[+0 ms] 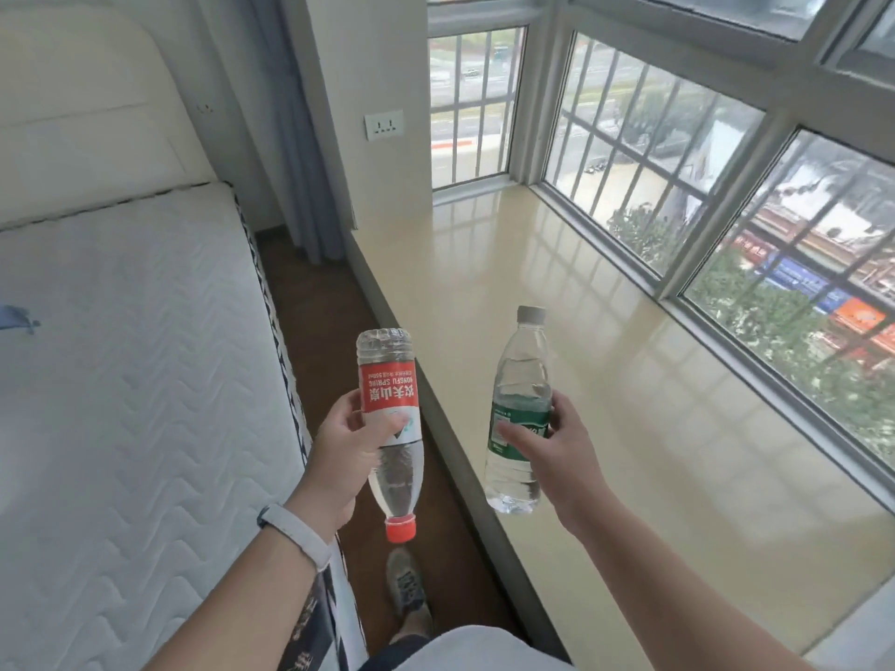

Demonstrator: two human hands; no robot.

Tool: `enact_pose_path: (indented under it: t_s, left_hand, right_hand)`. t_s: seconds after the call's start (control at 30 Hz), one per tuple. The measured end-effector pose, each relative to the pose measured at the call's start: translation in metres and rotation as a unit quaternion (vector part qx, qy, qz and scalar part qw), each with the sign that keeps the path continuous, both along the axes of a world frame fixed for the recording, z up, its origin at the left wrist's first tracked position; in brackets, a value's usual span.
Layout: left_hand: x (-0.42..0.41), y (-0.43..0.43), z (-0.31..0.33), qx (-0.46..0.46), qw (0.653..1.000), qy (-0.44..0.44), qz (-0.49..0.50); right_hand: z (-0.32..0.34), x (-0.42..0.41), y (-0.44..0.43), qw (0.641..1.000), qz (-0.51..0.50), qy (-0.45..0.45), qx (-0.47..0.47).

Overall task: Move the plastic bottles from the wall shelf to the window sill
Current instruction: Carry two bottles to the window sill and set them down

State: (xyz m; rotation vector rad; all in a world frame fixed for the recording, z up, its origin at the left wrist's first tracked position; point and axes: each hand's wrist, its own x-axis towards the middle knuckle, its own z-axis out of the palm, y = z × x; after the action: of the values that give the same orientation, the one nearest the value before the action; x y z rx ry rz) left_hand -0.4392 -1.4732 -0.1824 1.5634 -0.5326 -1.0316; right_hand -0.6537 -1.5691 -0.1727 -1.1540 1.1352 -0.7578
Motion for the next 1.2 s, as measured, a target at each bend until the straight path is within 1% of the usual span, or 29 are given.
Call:
enact_pose_path:
  t_s: [0.23,0.4,0.7,0.93,1.1,1.2]
  left_hand:
    - [0.098,-0.066,0.007,-0.023,0.999,0.005,0.022]
    - [0.169,-0.098,0.008,-0.03,0.999,-0.001,0.032]
    - [0.231,-0.133,0.009,-0.041,0.997,-0.001,0.069]
    - [0.267,-0.157,-0.009,0.003,0.994,-0.001,0.105]
    - [0.303,-0.203,-0.014,0.037,0.99,-0.019,0.131]
    - [0.331,-0.247,-0.008,0.064,0.988,-0.034,0.137]
  right_hand:
    - [0.015,0.107,-0.08,0.999,0.034,0.027,-0.024]
    - [0.022,0.177,-0.117,0.996,0.061,0.04,-0.047]
    - [0.019,0.241,-0.169,0.991,0.094,0.069,-0.06]
    - [-0.008,0.283,-0.215,0.989,0.12,0.074,-0.035]
    - [-0.023,0.327,-0.275,0.987,0.145,0.06,-0.022]
    - [-0.023,0.352,-0.322,0.987,0.151,0.044,-0.013]
